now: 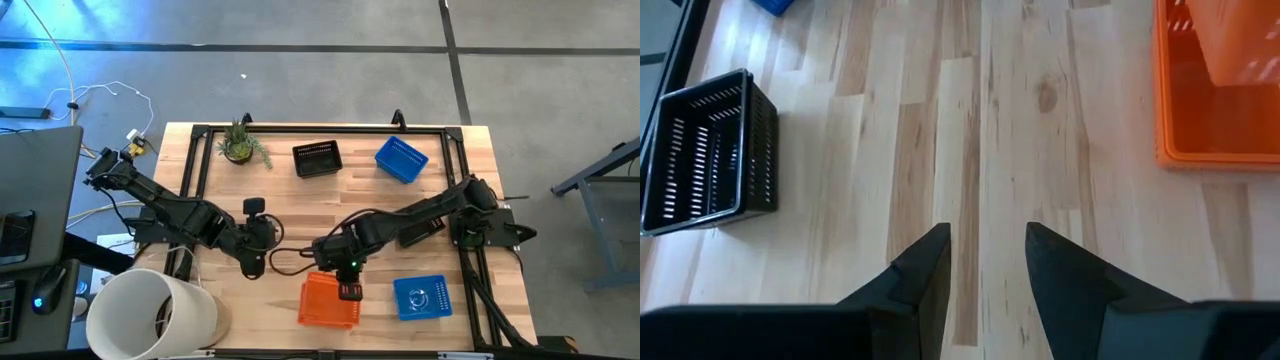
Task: Stack baskets by color
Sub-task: Stack the top orange basket on top of the bottom orange basket
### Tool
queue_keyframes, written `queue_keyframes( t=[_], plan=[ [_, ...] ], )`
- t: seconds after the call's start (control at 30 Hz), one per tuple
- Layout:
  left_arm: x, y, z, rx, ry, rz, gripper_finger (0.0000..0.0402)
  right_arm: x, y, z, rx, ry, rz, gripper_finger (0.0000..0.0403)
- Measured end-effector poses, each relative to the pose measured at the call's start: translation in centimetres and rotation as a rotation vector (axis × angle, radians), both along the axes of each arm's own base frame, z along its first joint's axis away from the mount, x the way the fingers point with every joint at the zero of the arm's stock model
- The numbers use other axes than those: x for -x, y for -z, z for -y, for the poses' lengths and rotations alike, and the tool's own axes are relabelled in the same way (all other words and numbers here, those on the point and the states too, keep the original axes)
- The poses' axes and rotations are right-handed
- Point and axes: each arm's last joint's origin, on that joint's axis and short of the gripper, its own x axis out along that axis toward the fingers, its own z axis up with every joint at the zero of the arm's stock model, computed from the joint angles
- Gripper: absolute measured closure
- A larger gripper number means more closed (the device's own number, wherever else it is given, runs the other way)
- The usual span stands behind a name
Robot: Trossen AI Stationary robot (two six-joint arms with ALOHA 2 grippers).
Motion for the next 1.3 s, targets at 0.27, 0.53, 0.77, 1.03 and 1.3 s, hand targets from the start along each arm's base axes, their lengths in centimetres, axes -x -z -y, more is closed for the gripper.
queue_keyframes(
  t=[0.27, 0.53, 0.77, 1.03, 1.3],
  plan=[
    [0.0, 0.0, 0.0, -0.005, 0.006, -0.005, 0.0284, -0.7, 0.6, -0.2, 0.038, 0.009, -0.012, 0.0403],
    [0.0, 0.0, 0.0, -0.004, 0.006, -0.004, 0.0284, -0.7, 1.0, -0.6, 0.049, 0.0, -0.019, 0.0403],
    [0.0, 0.0, 0.0, -0.004, 0.006, -0.002, 0.0284, -0.8, 2.3, -1.1, 0.068, -0.01, -0.059, 0.0403],
    [0.0, 0.0, 0.0, 0.003, 0.004, -0.001, 0.0284, -1.0, 2.9, -1.0, 0.087, 0.033, -0.087, 0.0403],
    [0.0, 0.0, 0.0, 0.006, 0.003, -0.001, 0.0284, -0.7, 3.0, -0.8, 0.129, 0.016, -0.107, 0.0402]
  ],
)
